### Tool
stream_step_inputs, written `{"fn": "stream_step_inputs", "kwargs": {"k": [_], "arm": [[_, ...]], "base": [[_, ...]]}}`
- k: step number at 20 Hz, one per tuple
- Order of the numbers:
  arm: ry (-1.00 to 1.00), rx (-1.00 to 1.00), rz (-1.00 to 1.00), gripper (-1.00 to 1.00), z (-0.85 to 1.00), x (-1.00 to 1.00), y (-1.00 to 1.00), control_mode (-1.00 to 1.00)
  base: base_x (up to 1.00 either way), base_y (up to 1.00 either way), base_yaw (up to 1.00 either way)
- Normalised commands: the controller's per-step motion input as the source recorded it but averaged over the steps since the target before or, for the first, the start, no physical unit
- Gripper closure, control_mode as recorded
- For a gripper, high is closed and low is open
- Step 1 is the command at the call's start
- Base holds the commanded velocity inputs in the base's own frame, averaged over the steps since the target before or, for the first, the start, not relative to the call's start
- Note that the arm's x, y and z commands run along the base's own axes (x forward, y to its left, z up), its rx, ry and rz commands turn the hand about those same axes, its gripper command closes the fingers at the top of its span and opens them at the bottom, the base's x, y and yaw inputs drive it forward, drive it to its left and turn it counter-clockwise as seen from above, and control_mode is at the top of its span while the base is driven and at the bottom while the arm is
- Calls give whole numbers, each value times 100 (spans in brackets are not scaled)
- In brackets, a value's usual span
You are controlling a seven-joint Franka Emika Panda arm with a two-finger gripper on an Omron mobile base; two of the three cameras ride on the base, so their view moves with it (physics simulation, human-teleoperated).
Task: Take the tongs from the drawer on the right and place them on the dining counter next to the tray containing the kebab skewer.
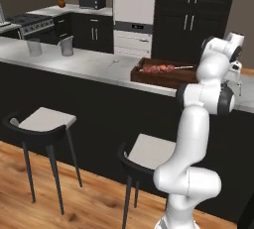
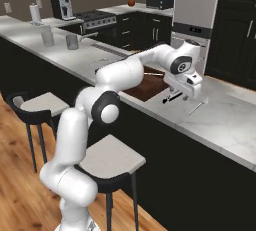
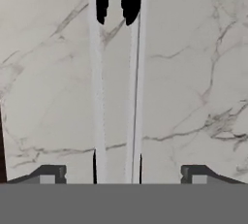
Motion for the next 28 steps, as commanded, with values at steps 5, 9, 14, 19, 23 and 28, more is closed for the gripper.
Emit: {"fn": "stream_step_inputs", "kwargs": {"k": [5,9,14,19,23,28], "arm": [[0,0,-3,-100,29,-3,-3,-100],[0,0,0,-100,37,-6,-5,-100],[-6,0,0,-100,41,-27,0,-100],[-7,-2,-2,-100,19,-55,3,-100],[-15,-7,-11,-100,6,-71,9,-100],[-13,-13,-12,-100,6,-71,16,-100]], "base": [[0,0,0],[0,0,0],[0,0,0],[0,0,0],[0,0,0],[0,0,0]]}}
